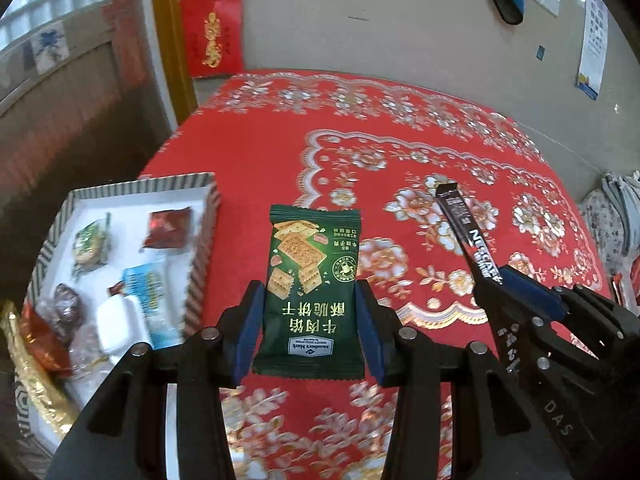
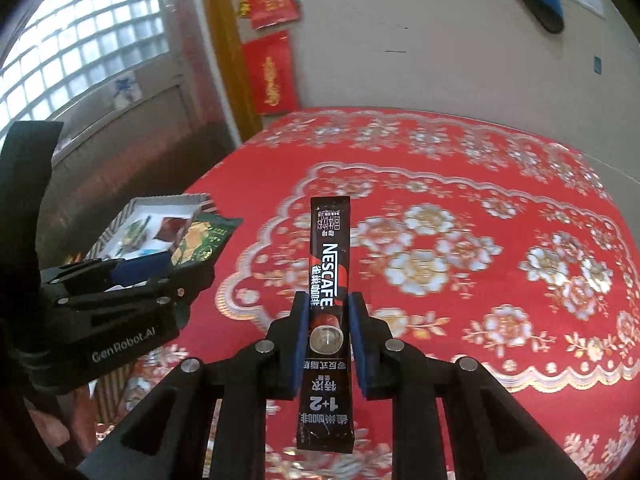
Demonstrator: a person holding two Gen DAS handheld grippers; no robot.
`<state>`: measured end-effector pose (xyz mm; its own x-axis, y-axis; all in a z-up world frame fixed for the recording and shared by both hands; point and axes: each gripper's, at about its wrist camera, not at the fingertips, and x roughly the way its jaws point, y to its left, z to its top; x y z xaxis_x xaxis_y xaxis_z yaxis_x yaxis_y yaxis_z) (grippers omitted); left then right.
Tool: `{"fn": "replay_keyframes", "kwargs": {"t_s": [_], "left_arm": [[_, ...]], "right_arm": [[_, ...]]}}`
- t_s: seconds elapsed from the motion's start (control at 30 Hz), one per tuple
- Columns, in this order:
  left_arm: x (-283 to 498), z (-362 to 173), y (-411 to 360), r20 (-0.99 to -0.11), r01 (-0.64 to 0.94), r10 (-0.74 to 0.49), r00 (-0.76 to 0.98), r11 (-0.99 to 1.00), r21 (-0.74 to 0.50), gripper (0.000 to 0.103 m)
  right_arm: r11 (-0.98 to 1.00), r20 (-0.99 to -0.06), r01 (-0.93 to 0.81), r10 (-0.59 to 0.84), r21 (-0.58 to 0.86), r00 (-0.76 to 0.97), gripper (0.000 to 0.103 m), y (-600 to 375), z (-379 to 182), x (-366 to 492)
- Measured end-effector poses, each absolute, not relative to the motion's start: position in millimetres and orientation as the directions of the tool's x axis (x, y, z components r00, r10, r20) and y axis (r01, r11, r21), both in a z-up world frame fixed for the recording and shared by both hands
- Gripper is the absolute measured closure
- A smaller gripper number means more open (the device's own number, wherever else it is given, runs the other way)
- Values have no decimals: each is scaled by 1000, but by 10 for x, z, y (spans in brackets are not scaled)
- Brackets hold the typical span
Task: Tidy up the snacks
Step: 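Carry the green cracker packet and Nescafe stick over the white tray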
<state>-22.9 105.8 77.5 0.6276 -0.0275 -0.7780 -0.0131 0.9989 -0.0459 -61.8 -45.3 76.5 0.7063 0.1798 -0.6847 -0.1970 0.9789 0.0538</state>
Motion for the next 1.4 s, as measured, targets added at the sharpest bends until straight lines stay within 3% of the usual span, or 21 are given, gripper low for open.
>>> {"fn": "replay_keyframes", "kwargs": {"t_s": [0.8, 1.4], "left_arm": [[-841, 951, 2193, -734, -189, 91, 673, 981, -51, 60], [-1106, 615, 2791, -771, -297, 147, 620, 953, -57, 60]], "right_arm": [[892, -695, -450, 347, 37, 630, 83, 924, 825, -572], [822, -761, -565, 408, 67, 504, 83, 1853, 520, -245]]}}
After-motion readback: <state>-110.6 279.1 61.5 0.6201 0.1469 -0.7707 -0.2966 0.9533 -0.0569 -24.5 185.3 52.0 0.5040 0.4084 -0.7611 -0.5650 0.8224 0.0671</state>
